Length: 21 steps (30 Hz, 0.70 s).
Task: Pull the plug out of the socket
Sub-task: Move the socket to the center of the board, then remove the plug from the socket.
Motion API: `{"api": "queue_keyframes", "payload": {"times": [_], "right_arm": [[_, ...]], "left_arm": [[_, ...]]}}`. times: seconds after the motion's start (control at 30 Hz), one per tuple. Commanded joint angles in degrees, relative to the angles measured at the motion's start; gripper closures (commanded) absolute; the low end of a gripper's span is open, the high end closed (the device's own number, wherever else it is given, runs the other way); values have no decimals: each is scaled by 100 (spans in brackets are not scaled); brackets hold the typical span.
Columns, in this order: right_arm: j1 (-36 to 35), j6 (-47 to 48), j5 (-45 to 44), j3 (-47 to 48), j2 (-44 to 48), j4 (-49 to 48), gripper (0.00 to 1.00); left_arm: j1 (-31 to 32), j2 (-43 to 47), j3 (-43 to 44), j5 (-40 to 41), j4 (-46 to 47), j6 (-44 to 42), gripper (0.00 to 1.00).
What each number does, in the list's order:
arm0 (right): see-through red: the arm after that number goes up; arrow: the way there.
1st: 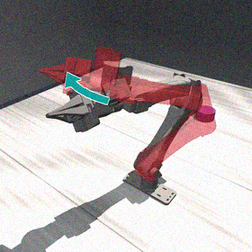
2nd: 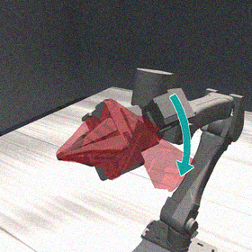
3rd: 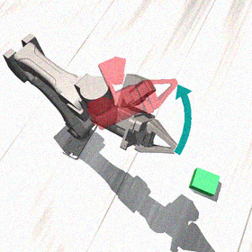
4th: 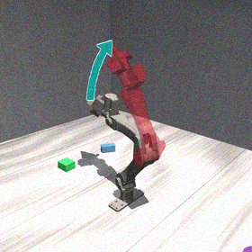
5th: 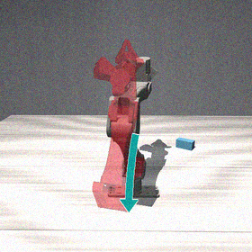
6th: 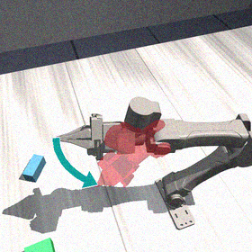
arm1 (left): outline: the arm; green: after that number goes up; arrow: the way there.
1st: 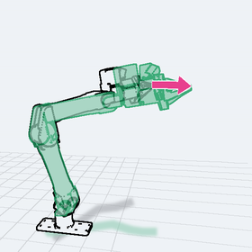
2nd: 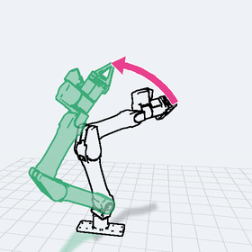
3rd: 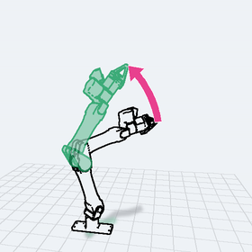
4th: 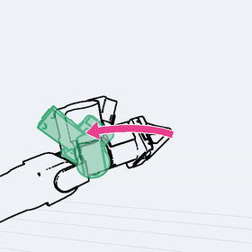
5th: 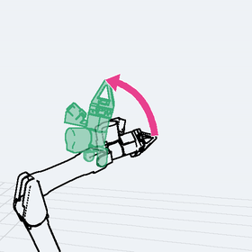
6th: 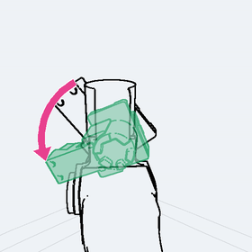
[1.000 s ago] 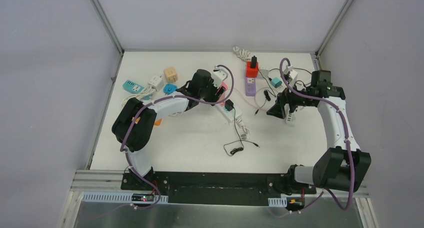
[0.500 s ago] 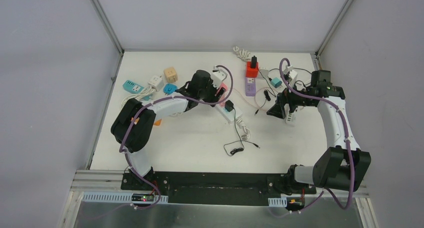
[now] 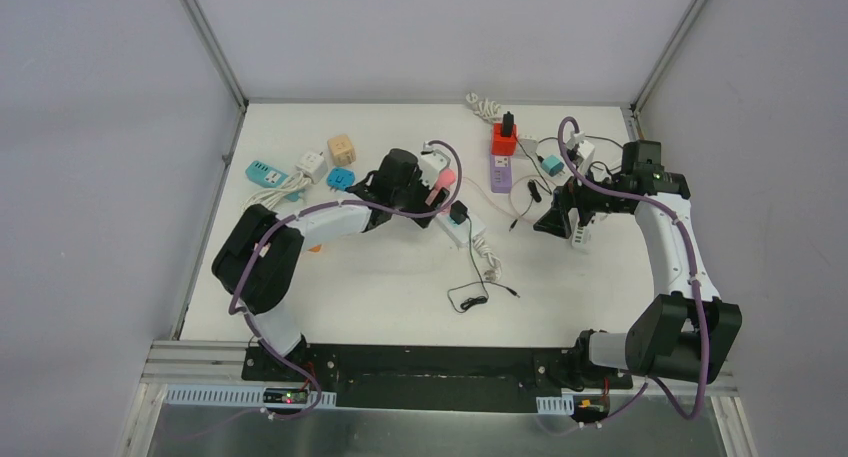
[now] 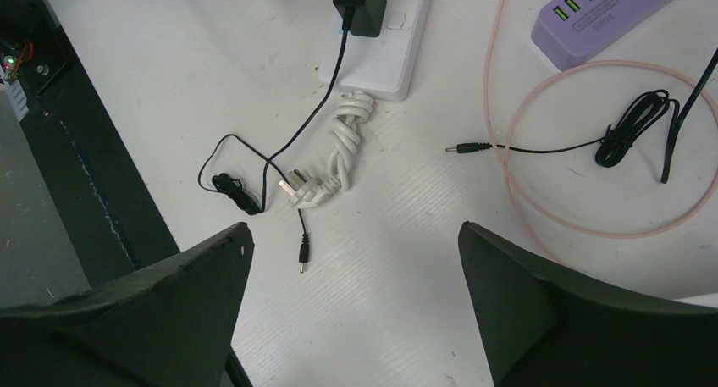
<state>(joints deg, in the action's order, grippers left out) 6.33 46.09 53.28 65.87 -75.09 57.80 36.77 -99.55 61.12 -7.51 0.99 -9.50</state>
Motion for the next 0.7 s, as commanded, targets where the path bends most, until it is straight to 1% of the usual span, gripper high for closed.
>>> {"api": "queue_keyframes", "payload": {"times": [0.0,0.17,0.3,0.37,0.47,0.53,0.6,0.67], "right_arm": [[-43,147,57,120,-7,-3,5],[-107,118,109,81,-6,-89,5],[-387,-108,72,9,-28,-369,5],[-716,-440,-230,4,-80,-719,5],[-1505,-1012,-1035,163,-265,-1313,5],[-2091,-1378,-1463,439,-557,-1544,6],[-2509,-1720,-1904,704,-876,-1779,7],[-2881,-1852,-2070,852,-1172,-2109,8]], "left_arm": [[23,668,-127,45,155,116,15],[7,1211,-307,126,234,97,12],[-118,1753,-446,-85,610,308,5],[-305,1941,-394,-323,768,470,2],[-666,1983,-108,-551,1036,905,1],[-991,1898,233,-715,1136,1338,1],[-1361,1811,587,-784,1231,1851,1],[-1673,1769,825,-873,1448,2231,1]]}}
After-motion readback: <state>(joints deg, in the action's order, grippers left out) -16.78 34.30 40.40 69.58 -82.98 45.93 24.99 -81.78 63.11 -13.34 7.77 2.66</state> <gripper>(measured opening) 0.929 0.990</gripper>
